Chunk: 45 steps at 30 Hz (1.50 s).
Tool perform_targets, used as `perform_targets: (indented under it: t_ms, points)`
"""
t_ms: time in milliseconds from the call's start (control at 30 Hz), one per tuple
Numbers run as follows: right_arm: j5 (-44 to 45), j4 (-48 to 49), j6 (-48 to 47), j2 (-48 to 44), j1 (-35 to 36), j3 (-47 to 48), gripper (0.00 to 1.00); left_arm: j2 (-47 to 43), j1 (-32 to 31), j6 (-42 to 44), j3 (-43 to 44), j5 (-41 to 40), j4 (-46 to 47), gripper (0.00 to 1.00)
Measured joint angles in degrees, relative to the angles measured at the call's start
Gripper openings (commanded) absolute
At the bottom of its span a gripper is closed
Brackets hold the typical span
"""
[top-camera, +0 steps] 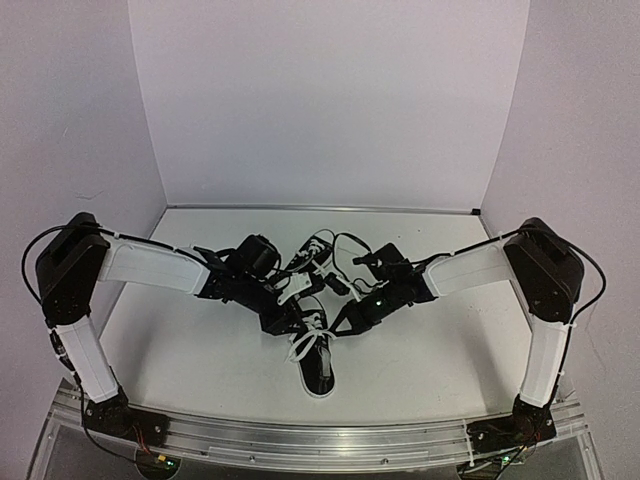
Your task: Tie the shoes
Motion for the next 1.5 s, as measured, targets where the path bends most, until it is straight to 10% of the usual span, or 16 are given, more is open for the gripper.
perform_targets:
  t_ms: [367, 633, 1500]
  points:
    - [0.1, 0.0, 0.0, 0.0, 0.0, 0.0, 0.0, 4.7, 1.0, 1.9, 2.1, 3.9, -0.7, 0.38]
    - [1.0, 0.0, 0.0, -0.1, 0.0, 0.0, 0.0, 4.9, 1.0, 2.6, 2.0, 6.0, -0.5, 0.0]
    - [11.9, 4.3, 3.6, -7.1, -0.2, -8.9, 0.0, -1.1, 2.2, -4.6, -4.5, 1.2, 2.9, 0.0]
